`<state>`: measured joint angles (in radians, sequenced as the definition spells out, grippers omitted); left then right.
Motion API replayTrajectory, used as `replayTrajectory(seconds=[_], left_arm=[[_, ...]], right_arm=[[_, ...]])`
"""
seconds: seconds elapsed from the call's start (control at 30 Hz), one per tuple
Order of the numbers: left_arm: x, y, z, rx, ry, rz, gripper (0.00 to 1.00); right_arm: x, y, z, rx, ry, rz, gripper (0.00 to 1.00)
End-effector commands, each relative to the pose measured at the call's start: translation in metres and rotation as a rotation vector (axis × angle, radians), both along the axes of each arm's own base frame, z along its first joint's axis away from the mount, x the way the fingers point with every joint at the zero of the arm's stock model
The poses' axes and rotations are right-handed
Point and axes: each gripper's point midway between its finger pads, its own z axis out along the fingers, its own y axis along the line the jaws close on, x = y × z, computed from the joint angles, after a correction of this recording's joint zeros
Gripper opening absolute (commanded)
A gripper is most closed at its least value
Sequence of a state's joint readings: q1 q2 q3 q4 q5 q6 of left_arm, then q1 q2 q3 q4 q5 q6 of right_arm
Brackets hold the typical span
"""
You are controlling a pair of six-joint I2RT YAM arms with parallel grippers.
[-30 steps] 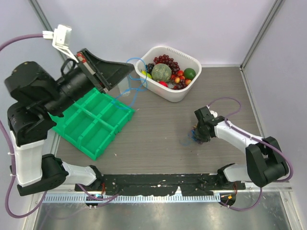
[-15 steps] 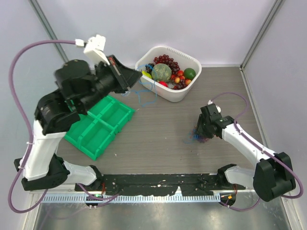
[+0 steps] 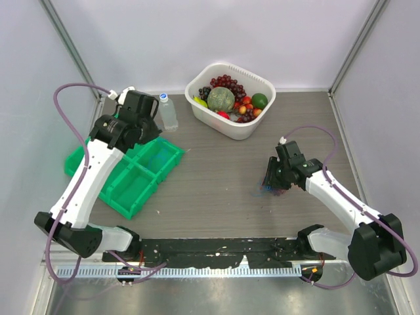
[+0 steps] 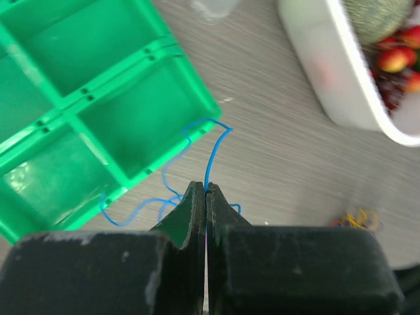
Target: Untangle the cables
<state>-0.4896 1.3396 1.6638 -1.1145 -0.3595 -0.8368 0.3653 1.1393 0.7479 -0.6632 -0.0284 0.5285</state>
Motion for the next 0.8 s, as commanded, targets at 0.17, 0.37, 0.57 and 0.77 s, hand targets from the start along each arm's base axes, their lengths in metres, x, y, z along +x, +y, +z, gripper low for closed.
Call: replayTrajectory(seconds=[0.17, 0.37, 0.57, 0.77], left_arm=[[0.049, 0.029, -0.030, -0.083, -0.030, 0.111, 0.00], [0.073, 0.054, -0.094, -0.047, 0.107, 0.262, 0.00], [0.081, 0.065, -0.138, 0.021, 0.219, 0.298, 0.00], [0.081, 0.076, -0.116, 0.052, 0.138, 0.321, 0.00]], right_arm=[[0.001, 0.007, 0.007, 0.034, -0.011, 0.033, 0.42], [0.001, 0.007, 0.012, 0.039, -0.022, 0.025, 0.42], [0.003, 0.007, 0.009, 0.027, -0.005, 0.022, 0.42], [0.008, 0.011, 0.015, 0.024, 0.009, 0.049, 0.42]])
